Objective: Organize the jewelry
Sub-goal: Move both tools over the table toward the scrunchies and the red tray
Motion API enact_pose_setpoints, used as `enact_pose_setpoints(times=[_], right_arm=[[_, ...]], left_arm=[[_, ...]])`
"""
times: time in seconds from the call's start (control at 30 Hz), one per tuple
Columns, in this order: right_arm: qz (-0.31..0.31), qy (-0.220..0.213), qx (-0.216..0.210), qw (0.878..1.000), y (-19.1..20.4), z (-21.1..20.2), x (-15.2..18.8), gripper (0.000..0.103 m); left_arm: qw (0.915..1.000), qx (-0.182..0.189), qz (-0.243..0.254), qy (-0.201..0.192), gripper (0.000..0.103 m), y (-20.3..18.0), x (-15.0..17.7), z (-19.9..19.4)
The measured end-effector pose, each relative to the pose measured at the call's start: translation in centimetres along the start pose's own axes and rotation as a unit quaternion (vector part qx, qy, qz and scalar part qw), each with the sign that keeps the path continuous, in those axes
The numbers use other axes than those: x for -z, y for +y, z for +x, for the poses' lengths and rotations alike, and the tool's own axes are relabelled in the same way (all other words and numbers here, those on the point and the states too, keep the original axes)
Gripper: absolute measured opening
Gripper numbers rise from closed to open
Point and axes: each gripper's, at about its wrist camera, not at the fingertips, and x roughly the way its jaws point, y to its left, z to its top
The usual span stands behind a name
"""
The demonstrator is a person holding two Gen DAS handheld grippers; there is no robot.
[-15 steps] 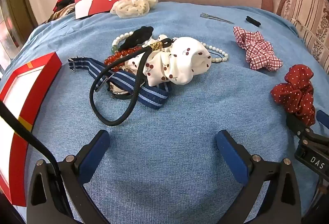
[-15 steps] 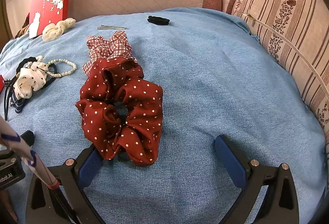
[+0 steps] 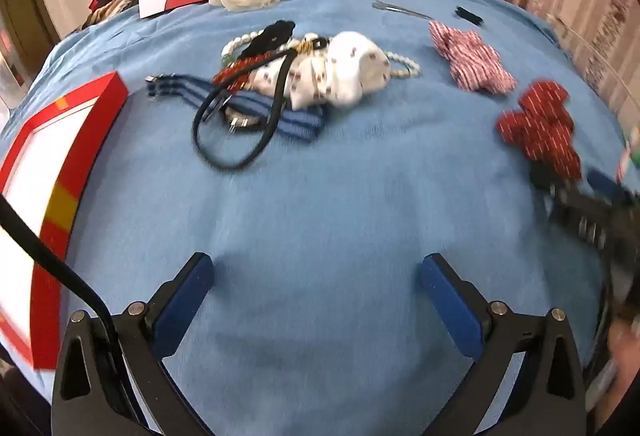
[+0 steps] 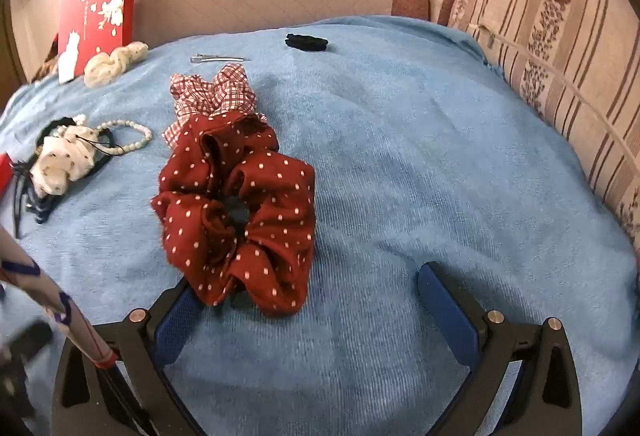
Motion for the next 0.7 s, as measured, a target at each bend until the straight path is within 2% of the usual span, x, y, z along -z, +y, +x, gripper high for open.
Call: enact_pose_setpoints(times=[0.1,0.17,0.23,0.37,0.53,0.7], right_arm=[[0.024,0.012,-0.044,0.999,-1.2,-1.0,0.4,0.103],[0.037,0.022,-0.057,0.997,-1.6,-1.5,0.9,0.103],[0.031,0.036,-0.045,0.998,-1.1,-1.9,1.2,0.103],[-0.022,0.074,0.024,0.997,1.4,-2.0,1.8,0.103],[0.005,0.101,0.024,0.995,1.2,-2.8,2.4,0.103],[0.014,0.077,0.039,0.996,1.6,-3.6,3.2,0.103]], left_arm=[[1.0,0.004,0.001,-0.002,0.103,0.7,2.3,-1.7],[1.0,0.005,0.002,-0.003,0.103,1.0,3.2,-2.4],[0.9999,0.009,0.006,-0.006,0.103,1.2,4.1,-3.0],[0.9997,0.017,0.015,-0.003,0.103,1.5,5.8,-4.1],[0.9991,0.03,0.029,0.01,0.103,1.8,8.3,-5.6],[0.9987,0.028,0.042,0.003,0.103,1.6,9.9,-6.2]])
